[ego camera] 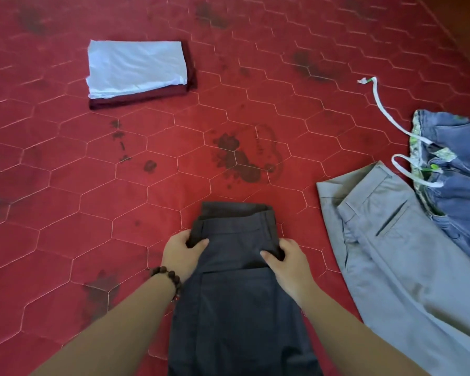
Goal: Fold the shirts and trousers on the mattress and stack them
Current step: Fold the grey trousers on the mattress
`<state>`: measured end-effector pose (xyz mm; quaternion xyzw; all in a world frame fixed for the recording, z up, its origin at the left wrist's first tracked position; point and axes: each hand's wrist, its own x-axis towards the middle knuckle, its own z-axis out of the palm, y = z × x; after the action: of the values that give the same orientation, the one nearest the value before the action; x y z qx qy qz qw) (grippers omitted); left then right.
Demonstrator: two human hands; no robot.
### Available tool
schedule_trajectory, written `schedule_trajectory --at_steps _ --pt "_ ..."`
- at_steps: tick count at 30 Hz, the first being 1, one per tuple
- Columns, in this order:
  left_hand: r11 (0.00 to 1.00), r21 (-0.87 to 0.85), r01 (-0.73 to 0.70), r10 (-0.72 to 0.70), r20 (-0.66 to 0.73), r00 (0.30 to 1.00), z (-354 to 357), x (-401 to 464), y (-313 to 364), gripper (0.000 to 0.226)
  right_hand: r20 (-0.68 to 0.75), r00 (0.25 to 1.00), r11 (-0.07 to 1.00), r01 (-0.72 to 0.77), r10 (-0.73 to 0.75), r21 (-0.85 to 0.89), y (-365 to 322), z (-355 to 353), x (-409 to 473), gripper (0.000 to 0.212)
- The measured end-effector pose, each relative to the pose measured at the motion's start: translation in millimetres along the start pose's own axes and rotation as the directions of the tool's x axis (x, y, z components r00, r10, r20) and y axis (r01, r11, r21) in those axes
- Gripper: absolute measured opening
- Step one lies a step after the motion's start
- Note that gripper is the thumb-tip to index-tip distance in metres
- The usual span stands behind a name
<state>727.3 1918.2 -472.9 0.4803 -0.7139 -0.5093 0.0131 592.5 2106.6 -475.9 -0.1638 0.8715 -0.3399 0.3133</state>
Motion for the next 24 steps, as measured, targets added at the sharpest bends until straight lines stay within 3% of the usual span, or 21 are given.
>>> schedule_trajectory --at_steps 8,17,21,24 --pt "0.979 -0.17 0.115 -0.096 0.116 0.989 -4.2 0.7 -3.6 0.003 0.09 0.995 0.971 -0.062 0.042 0.229 -6.7 4.0 -5.2 0.019" --pt "0.826 -0.475 0.302 -0.082 0.429 0.9 -16.2 1.5 0.3 0.023 -0.074 0.993 0.923 -0.059 0.094 0.38 -2.7 -3.9 -19.3 0.016" --pt "0.849 -0.431 0.306 -0.055 0.503 0.862 -9.1 4.5 7.2 0.025 -0.129 0.968 0.928 -0.16 0.213 0.335 7.0 -2.4 -16.0 0.012" --pt "0.88 -0.387 0.274 -0.076 0.457 0.886 -2.0 6.5 12.3 0.023 -0.164 0.958 0.955 -0.197 0.235 0.22 7.9 1.5 -9.6 0.008"
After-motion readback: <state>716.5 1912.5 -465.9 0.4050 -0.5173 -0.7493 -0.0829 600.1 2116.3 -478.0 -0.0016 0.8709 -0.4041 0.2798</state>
